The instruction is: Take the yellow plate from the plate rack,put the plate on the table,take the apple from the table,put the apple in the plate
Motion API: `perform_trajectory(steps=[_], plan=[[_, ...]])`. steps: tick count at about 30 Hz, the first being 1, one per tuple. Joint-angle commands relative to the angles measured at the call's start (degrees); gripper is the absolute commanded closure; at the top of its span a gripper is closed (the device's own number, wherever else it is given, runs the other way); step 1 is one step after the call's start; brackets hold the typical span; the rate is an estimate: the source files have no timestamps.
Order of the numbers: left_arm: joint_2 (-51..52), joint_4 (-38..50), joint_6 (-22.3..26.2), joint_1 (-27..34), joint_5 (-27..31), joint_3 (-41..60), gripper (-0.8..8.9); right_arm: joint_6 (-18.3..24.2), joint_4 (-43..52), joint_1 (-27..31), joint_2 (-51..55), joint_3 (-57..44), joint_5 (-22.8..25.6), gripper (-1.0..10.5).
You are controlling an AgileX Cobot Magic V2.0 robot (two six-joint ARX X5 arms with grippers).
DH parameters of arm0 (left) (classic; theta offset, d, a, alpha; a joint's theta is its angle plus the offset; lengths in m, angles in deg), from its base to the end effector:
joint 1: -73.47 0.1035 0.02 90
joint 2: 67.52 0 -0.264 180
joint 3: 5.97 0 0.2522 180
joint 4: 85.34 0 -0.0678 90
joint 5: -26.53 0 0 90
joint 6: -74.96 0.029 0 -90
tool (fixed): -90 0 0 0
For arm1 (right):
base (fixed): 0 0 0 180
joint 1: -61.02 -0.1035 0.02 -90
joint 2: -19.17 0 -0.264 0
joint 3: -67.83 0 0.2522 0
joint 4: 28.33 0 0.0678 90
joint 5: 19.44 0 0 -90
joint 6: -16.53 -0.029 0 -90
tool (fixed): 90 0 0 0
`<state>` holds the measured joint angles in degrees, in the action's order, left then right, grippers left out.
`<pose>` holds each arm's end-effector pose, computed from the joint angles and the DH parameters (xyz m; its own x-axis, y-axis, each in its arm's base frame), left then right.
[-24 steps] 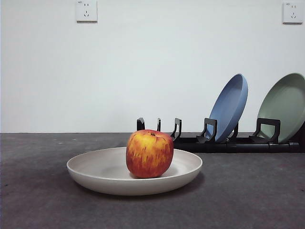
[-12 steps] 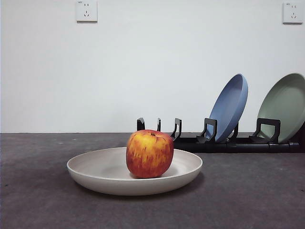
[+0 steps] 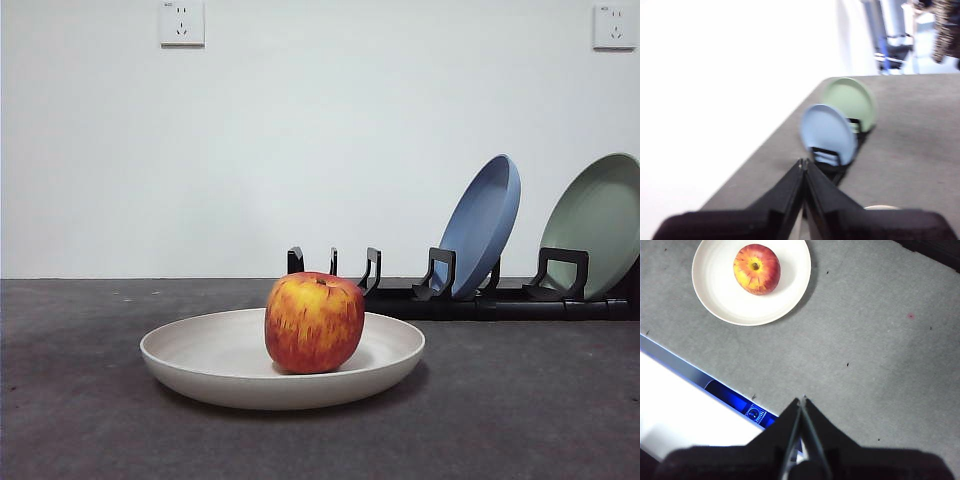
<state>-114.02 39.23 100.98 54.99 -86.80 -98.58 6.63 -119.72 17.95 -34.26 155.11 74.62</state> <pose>0.0972 -0.0446 0.4615 0.7339 -0.6628 -0.1487 0.6620 0.6488 0.3753 0.0920 0.0832 0.3744 0.4394 0.3139 -0.8416 -0.5377 0.8425 0.0334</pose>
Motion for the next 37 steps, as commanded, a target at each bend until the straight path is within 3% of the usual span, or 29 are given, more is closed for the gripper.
perform_trajectory(steps=[1, 5, 10, 15, 20, 33, 37], plan=[[3.2, -0.7, 1.5, 7.4, -0.5, 2.4, 8.17, -0.5, -1.3, -0.1, 0.0, -0.4, 0.1, 9.5], [9.8, 1.6, 2.2, 15.1, -0.5, 8.9, 8.17, -0.4, -1.3, -0.1, 0.0, -0.4, 0.1, 9.5], [19.4, 12.1, 1.4, 20.1, -0.5, 23.6, 8.17, -0.5, -1.3, -0.1, 0.0, -0.4, 0.1, 9.5], [28.4, 23.5, -5.5, 23.6, -0.6, 41.1, 8.17, -0.5, -1.3, -0.1, 0.0, -0.4, 0.1, 9.5], [34.8, 28.7, -9.6, 25.3, -0.3, 55.2, 8.17, -0.5, -1.3, -0.1, 0.0, -0.4, 0.1, 9.5], [46.3, 31.3, -22.2, 25.6, 17.2, 74.2, 8.17, -0.5, -1.3, -0.1, 0.0, -0.4, 0.1, 9.5], [46.3, 30.6, -25.0, 25.6, 18.9, 76.3, 8.17, -0.5, -1.3, -0.1, 0.0, -0.4, 0.1, 9.5]])
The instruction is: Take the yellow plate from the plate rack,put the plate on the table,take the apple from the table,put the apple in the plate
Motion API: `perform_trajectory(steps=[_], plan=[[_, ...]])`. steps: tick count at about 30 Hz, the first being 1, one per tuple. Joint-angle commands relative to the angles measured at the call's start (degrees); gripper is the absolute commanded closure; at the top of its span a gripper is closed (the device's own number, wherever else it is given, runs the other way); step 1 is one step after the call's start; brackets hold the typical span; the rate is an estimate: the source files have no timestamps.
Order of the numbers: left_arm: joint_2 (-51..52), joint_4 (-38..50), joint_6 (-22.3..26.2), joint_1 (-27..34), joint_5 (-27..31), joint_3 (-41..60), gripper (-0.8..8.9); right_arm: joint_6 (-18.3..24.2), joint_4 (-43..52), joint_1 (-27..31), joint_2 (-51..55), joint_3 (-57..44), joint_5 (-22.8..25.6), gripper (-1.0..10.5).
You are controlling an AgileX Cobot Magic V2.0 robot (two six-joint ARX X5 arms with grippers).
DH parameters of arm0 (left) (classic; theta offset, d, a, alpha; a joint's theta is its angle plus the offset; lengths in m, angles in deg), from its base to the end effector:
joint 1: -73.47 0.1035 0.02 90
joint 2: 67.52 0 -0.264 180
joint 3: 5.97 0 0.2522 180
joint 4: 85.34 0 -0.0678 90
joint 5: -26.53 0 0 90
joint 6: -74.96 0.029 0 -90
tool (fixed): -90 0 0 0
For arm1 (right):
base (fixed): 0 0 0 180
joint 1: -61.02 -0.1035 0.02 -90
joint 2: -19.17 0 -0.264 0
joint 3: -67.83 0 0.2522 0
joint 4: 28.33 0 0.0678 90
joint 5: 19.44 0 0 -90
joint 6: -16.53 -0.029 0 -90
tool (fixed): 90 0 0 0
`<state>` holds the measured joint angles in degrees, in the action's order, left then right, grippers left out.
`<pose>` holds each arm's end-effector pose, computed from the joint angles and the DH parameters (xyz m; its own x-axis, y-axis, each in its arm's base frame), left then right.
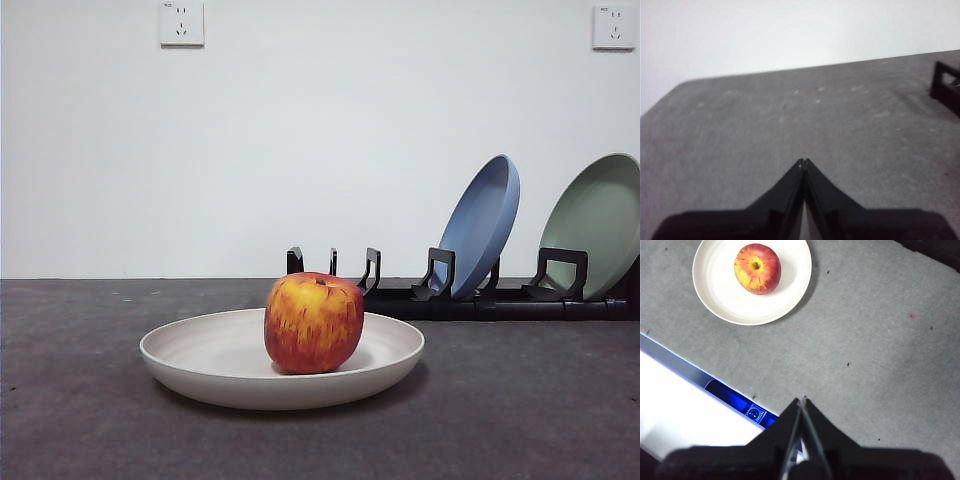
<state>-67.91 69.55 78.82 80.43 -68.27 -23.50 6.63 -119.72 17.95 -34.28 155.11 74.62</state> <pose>0.0924 0.0088 0.1662 0.9897 0.0365 -0.1382 -0.0291 0.9981 0.0551 0.0921 0.0833 0.3744 0.4392 0.3137 -0.8418 -0.5377 0.8425 0.0334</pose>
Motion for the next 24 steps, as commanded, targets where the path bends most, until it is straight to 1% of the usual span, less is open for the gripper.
perform_trajectory(steps=[1, 4, 9, 14, 24], plan=[[0.2, 0.3, -3.5, 0.1, 0.3, 1.9, 8.17, -0.5, -1.3, 0.0, 0.0, -0.4, 0.1, 9.5], [0.2, 1.2, -5.3, -0.3, 0.3, 3.0, 8.17, -0.5, -1.3, 0.0, 0.0, -0.4, 0.1, 9.5], [0.2, 1.0, -5.3, -1.1, -0.1, 2.9, 8.17, -0.5, -1.3, 0.0, 0.0, -0.4, 0.1, 9.5], [-0.1, 1.0, -5.3, -1.0, -0.1, 2.9, 8.17, -0.5, -1.3, 0.0, 0.0, -0.4, 0.9, 9.5], [-0.8, 1.0, -5.3, -1.0, -0.1, 2.9, 8.17, -0.5, -1.3, 0.0, 0.0, -0.4, 0.9, 9.5]])
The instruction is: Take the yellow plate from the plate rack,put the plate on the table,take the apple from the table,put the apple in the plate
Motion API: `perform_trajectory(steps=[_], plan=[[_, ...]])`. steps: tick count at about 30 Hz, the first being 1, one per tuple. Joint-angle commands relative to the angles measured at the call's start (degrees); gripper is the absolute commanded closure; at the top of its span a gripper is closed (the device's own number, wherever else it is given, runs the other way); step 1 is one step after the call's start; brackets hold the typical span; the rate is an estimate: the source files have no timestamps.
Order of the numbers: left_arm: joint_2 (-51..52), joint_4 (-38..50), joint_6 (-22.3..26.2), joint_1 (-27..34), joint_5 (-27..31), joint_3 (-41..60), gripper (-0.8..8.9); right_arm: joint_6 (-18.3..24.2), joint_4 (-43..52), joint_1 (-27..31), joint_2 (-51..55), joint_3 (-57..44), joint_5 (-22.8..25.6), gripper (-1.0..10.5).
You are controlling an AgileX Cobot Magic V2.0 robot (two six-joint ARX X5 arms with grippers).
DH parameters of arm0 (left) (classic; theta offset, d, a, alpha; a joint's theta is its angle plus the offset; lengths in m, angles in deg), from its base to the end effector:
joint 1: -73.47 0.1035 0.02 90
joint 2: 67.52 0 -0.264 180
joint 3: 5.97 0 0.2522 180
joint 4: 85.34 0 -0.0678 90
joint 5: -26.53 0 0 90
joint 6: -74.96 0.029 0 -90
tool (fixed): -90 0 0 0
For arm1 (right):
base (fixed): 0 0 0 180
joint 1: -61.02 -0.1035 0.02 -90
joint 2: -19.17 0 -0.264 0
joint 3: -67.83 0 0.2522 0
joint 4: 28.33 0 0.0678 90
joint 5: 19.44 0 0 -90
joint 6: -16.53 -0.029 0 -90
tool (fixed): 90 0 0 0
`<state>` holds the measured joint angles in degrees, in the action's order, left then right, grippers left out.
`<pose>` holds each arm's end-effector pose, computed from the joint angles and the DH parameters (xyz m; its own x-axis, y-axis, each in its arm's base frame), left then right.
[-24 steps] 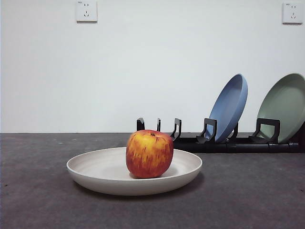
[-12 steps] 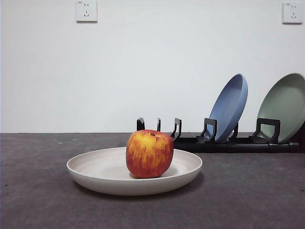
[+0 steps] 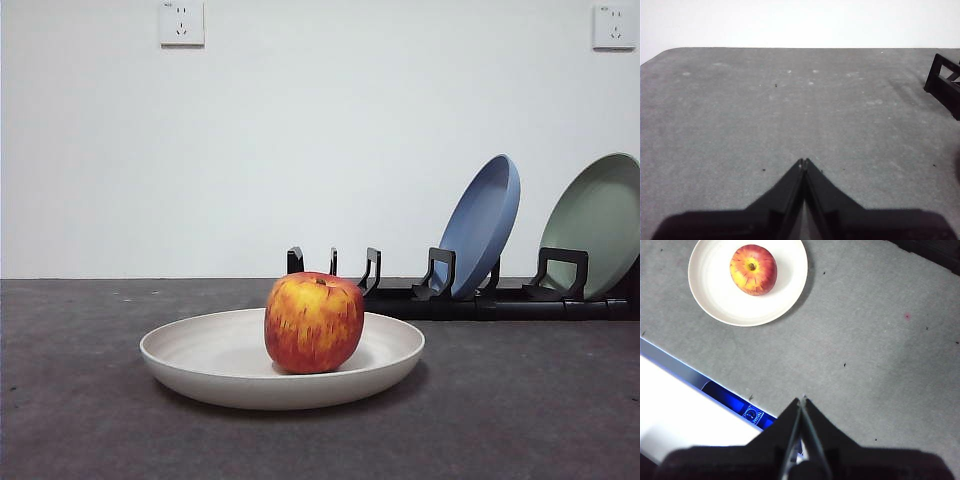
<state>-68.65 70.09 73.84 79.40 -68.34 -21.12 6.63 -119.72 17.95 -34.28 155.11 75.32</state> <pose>0.0955 0.0074 0.1521 0.9831 0.0168 -0.1824 -0.0235 0.9991 -0.0348 0.0923 0.0830 0.3744 0.4472 0.3044 -0.8410 -0.5324 0.8462 0.0232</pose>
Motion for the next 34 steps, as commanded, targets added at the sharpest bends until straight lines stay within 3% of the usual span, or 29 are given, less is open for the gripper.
perform_trajectory(steps=[1, 7, 10, 13, 17, 25, 29, 34], plan=[[-0.1, 0.5, -0.3, 0.0, 0.0, 0.5, 8.17, -0.5, -1.3, 0.0, 0.0, -0.4, 0.3, 9.5], [-0.1, 0.5, -0.3, 0.0, 0.0, 0.5, 8.17, -0.3, -1.3, 0.2, 0.1, -0.4, 1.4, 9.5], [-0.2, 0.5, -0.3, 0.0, 0.0, 0.5, 8.17, 3.3, 0.8, 3.0, 2.3, -0.4, 5.6, 9.5], [-0.2, 0.5, -0.3, 0.0, 0.0, 0.5, 8.17, 4.2, 11.6, 8.7, 6.8, -1.3, 5.4, 9.5], [-0.2, 0.5, -0.3, 0.0, 0.0, 0.5, 8.17, 4.7, 28.9, 18.2, 14.3, -5.8, -1.2, 9.5], [-0.8, 0.5, -0.3, 0.0, 0.0, 0.5, 8.17, 11.9, 52.7, 35.7, 29.0, -23.8, -2.4, 9.5], [-0.8, 0.5, -0.3, 0.0, 0.0, 0.5, 8.17, 12.0, 60.7, 40.7, 35.5, -36.4, -2.4, 9.5], [-0.8, 0.5, -0.3, 0.0, 0.0, 0.5, 8.17, 11.0, 70.4, 42.6, 42.8, -53.8, -2.4, 9.5]])
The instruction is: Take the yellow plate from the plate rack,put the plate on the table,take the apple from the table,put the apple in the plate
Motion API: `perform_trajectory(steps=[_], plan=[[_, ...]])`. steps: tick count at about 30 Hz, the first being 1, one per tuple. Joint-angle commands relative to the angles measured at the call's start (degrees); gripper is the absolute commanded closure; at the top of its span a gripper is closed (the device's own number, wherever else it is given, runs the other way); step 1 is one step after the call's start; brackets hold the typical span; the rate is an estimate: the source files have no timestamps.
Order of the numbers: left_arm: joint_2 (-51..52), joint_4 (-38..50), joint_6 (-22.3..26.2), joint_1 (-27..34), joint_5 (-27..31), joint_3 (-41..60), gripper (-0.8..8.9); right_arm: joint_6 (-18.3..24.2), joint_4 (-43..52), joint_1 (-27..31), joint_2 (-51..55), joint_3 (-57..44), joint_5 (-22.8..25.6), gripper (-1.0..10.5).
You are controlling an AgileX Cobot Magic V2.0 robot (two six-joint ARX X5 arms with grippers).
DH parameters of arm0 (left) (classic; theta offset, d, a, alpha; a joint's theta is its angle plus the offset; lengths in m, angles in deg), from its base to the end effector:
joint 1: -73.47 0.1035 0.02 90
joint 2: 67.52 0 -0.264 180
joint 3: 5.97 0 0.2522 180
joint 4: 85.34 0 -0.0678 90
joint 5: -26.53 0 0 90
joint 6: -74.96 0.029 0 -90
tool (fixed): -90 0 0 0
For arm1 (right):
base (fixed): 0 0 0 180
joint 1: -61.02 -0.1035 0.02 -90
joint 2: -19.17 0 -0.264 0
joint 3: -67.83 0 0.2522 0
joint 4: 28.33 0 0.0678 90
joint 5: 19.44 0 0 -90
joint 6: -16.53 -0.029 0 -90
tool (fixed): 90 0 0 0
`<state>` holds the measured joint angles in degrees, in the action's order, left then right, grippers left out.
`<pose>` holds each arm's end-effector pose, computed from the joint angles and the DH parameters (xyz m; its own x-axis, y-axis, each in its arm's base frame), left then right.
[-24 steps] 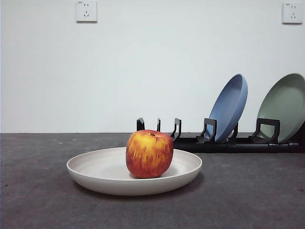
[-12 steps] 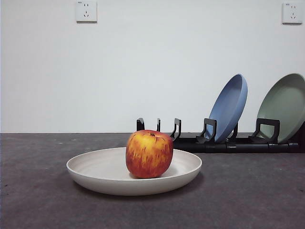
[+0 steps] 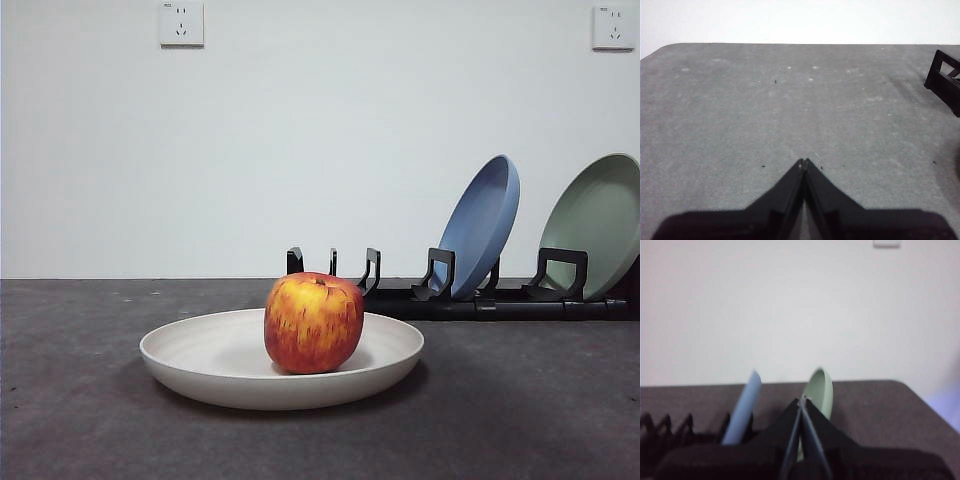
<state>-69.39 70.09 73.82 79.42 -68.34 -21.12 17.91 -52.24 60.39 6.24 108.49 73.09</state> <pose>0.0962 0.0075 0.1511 0.9806 0.0168 -0.1951 -0.0244 0.9991 -0.0361 0.0825 -0.0004 0.2864 0.9972 -0.0332 0.0666 0.0347 0.9992 -0.0211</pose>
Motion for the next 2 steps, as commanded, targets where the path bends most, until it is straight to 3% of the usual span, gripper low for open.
perform_trajectory(steps=[1, 2], plan=[[0.0, 0.5, -0.3, 0.0, 0.0, 0.5, 8.17, -1.0, 4.0, 0.2, 3.8, -10.3, -0.2, 9.5], [0.0, 0.5, -0.3, 0.0, 0.0, 0.5, 8.17, -1.6, 4.6, 0.2, 5.0, -12.7, -0.2, 9.5]])
